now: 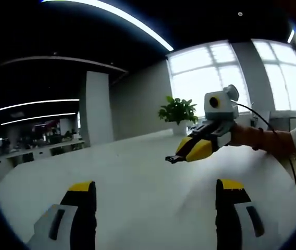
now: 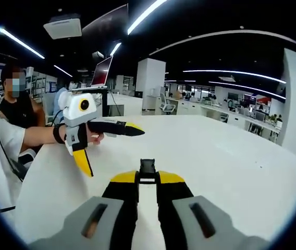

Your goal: Snap the two parts of the plastic buckle together until the buckle closes and remains connected.

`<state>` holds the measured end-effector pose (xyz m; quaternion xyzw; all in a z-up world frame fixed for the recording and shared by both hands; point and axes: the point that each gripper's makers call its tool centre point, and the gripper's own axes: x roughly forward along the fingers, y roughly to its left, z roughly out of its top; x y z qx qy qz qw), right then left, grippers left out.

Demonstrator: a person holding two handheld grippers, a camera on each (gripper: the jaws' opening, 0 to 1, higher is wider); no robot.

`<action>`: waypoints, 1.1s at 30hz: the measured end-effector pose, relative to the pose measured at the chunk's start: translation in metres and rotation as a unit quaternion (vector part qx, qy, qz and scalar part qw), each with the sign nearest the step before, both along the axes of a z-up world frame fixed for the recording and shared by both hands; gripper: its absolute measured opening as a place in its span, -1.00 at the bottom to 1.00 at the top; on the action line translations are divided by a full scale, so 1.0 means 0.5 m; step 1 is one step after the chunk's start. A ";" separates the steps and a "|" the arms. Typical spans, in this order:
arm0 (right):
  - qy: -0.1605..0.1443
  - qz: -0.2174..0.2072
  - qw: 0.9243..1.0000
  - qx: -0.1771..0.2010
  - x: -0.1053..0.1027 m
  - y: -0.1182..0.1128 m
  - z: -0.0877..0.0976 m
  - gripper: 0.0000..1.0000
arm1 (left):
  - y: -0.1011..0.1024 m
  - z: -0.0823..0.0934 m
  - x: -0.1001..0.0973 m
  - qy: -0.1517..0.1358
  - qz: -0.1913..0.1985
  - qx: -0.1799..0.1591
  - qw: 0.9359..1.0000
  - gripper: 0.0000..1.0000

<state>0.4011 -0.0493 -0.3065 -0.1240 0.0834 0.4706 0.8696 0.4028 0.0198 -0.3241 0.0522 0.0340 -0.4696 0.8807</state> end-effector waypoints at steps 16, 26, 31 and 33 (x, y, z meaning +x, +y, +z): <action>-0.010 -0.009 1.000 0.009 0.047 -0.001 0.033 -0.78 | 0.002 -0.003 0.002 -0.001 -0.003 0.005 1.000 0.93; -0.011 -0.023 1.000 0.009 0.071 -0.016 0.042 -0.78 | 0.007 0.001 0.008 -0.002 0.000 0.002 1.000 0.91; -0.009 -0.027 1.000 0.012 0.080 -0.019 0.045 -0.78 | 0.006 -0.001 0.011 -0.006 -0.002 0.010 1.000 0.89; -0.010 -0.030 0.999 0.003 0.084 -0.020 0.042 -0.78 | 0.004 -0.001 0.010 -0.005 -0.002 0.009 1.000 0.88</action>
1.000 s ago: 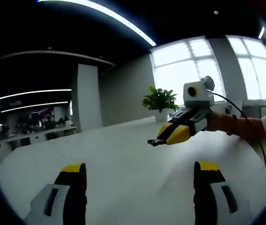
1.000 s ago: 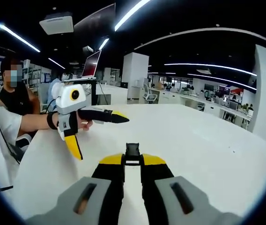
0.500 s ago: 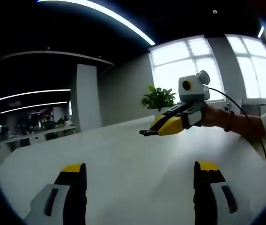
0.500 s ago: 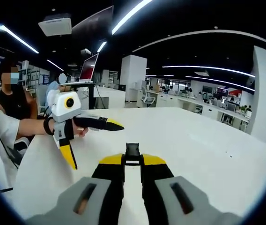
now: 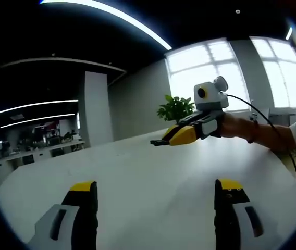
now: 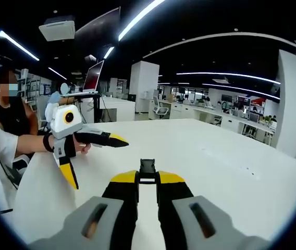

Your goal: Snap the two parts of the plastic buckle together until the buckle closes and remains connected.

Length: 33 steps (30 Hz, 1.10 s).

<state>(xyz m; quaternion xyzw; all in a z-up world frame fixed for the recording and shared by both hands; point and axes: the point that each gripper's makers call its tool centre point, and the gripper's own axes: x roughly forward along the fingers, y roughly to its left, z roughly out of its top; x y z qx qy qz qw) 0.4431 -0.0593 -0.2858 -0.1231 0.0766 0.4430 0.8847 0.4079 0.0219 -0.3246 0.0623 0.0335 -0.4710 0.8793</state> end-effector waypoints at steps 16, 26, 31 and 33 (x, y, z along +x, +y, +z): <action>0.005 -0.008 1.000 -0.004 0.036 0.010 -0.008 -0.78 | 0.002 0.000 -0.001 0.001 0.003 -0.003 1.000 0.86; 0.019 -0.017 1.000 -0.001 0.051 0.004 -0.020 -0.78 | 0.003 0.001 -0.003 -0.001 0.005 -0.002 1.000 0.83; 0.017 -0.026 1.000 0.000 0.061 0.002 -0.026 -0.78 | 0.003 0.001 -0.001 0.000 0.005 -0.002 1.000 0.83; 0.022 -0.028 0.999 0.002 0.065 0.001 -0.029 -0.78 | 0.003 0.000 -0.002 -0.001 0.004 0.000 1.000 0.83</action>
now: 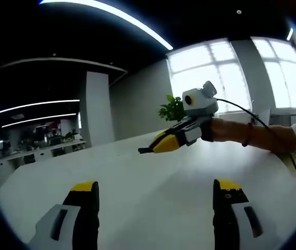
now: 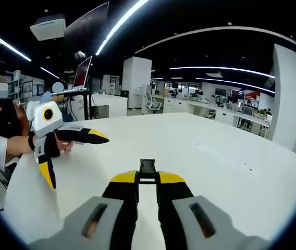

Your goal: Snap the two parts of the plastic buckle together until the buckle closes and remains connected.

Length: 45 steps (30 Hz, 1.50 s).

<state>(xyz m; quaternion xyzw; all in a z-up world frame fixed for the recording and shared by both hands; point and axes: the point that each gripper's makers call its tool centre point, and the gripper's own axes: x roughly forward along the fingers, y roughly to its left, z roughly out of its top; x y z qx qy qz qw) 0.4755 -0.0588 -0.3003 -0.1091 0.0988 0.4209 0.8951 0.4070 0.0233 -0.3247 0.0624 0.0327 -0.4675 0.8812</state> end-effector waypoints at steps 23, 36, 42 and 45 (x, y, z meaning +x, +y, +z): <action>0.022 -0.009 1.000 0.002 0.006 0.016 -0.032 -0.78 | 0.004 0.006 0.004 0.002 0.007 -0.006 1.000 0.83; 0.047 -0.016 0.999 -0.001 0.020 0.010 -0.068 -0.78 | 0.001 0.005 -0.001 0.001 0.003 -0.005 1.000 0.84; 0.051 -0.014 0.999 -0.013 0.009 0.020 -0.087 -0.78 | 0.002 0.006 0.003 0.001 0.005 -0.005 1.000 0.84; 0.055 -0.015 0.998 -0.017 0.012 0.017 -0.095 -0.78 | 0.001 0.007 0.001 0.001 0.004 -0.007 1.000 0.84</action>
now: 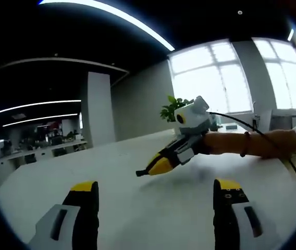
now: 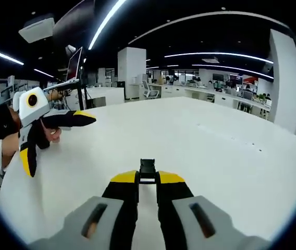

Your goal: Snap the two parts of the plastic buckle together until the buckle closes and remains connected.

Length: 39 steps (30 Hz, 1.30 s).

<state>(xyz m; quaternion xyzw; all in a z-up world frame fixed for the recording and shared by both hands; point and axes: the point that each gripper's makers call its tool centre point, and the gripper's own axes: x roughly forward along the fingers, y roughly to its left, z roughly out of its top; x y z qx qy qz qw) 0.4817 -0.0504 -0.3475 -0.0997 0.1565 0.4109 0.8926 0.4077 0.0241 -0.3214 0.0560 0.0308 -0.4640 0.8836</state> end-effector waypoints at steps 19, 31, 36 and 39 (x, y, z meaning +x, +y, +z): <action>0.015 0.001 1.000 -0.021 -0.004 0.001 -0.029 -0.78 | -0.002 -0.001 -0.002 -0.002 -0.003 0.003 1.000 0.84; 0.025 0.003 0.999 -0.033 0.001 -0.006 -0.048 -0.78 | -0.001 -0.001 -0.004 -0.004 -0.001 0.004 1.000 0.83; 0.027 0.004 0.999 -0.029 0.007 -0.006 -0.049 -0.78 | 0.000 0.003 -0.002 -0.004 0.000 0.001 1.000 0.83; 0.026 0.005 0.999 -0.027 0.009 -0.007 -0.049 -0.78 | -0.001 0.001 -0.004 -0.004 -0.001 0.002 1.000 0.83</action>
